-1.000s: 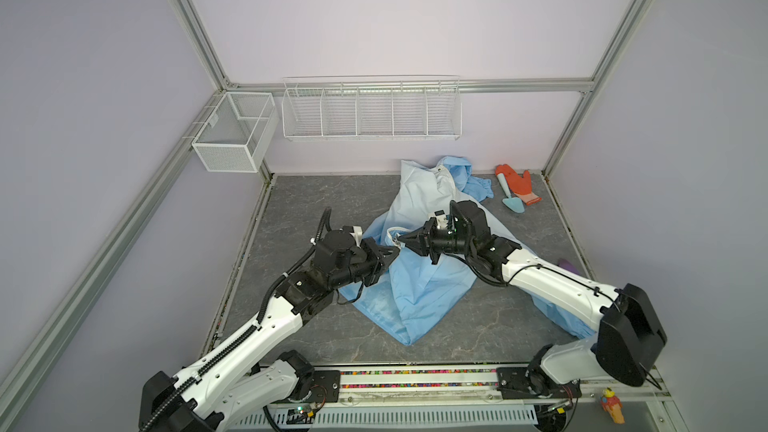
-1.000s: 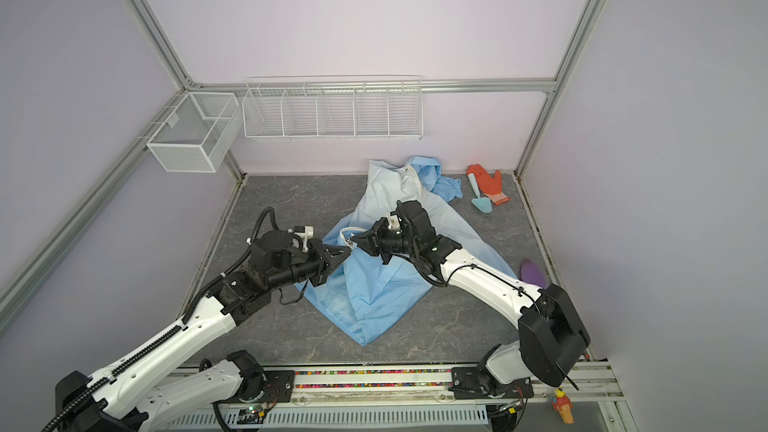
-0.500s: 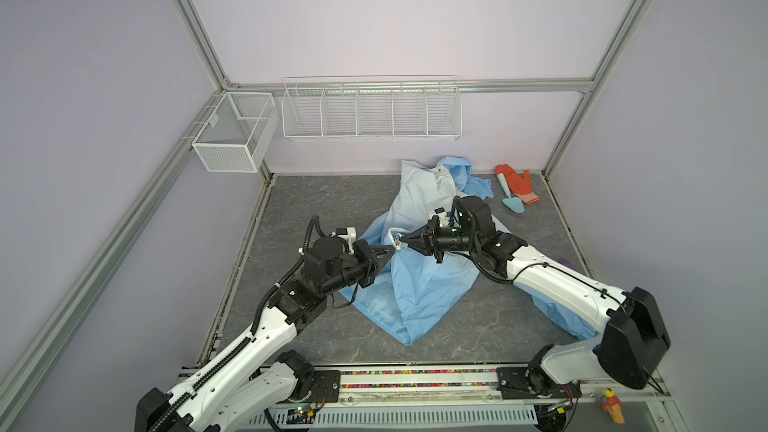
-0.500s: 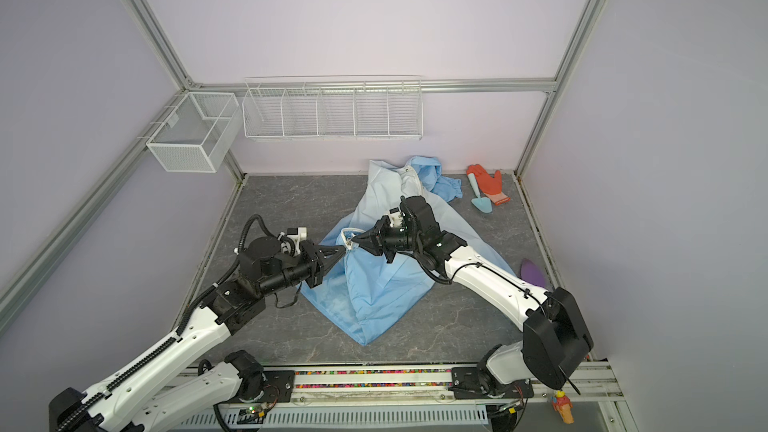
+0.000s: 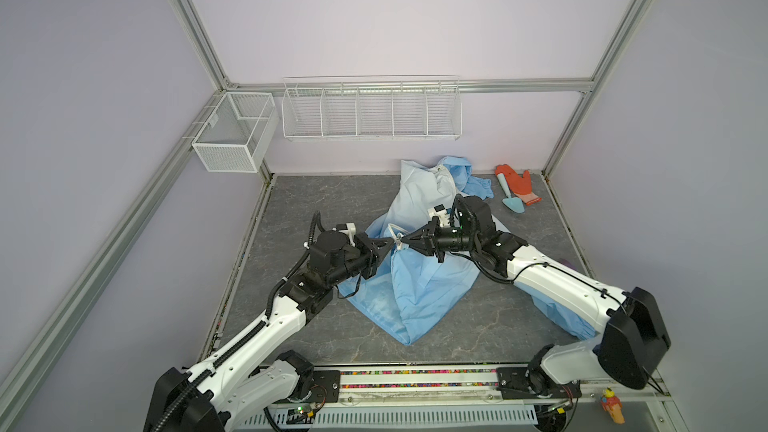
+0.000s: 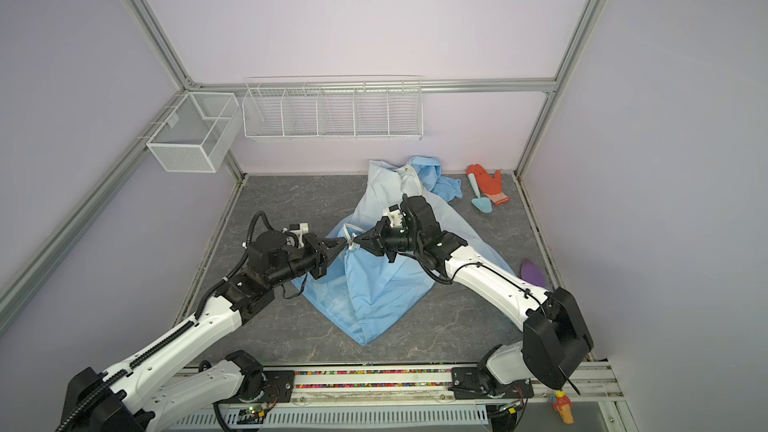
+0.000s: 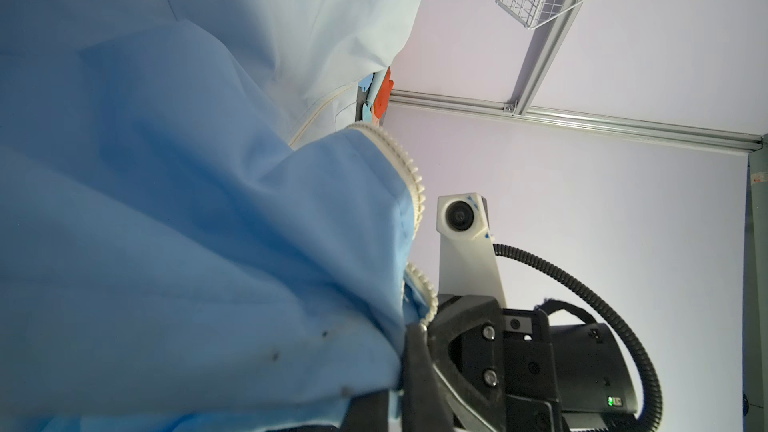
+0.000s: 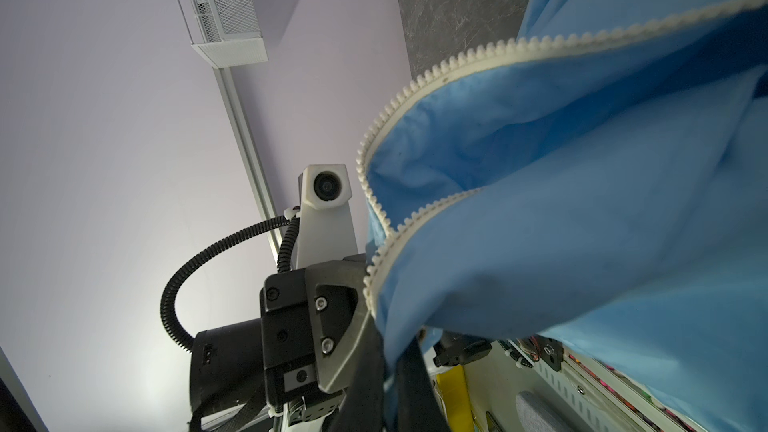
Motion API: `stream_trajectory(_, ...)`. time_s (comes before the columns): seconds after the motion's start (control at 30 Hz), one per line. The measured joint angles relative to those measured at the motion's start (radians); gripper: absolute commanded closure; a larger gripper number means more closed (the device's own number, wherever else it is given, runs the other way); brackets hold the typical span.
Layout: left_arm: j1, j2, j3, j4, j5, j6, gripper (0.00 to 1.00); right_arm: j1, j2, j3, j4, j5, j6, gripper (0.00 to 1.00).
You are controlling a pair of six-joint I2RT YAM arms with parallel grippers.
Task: Zip up the jacket
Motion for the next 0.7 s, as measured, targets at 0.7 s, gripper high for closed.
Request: stream_trajectory(0.7, 0.023, -0.040, -0.032, 0.053, 0.012, 0.012, 1.00, -0.063, -0.073, -0.031, 0.076, -0.069, -0.536, 0.94)
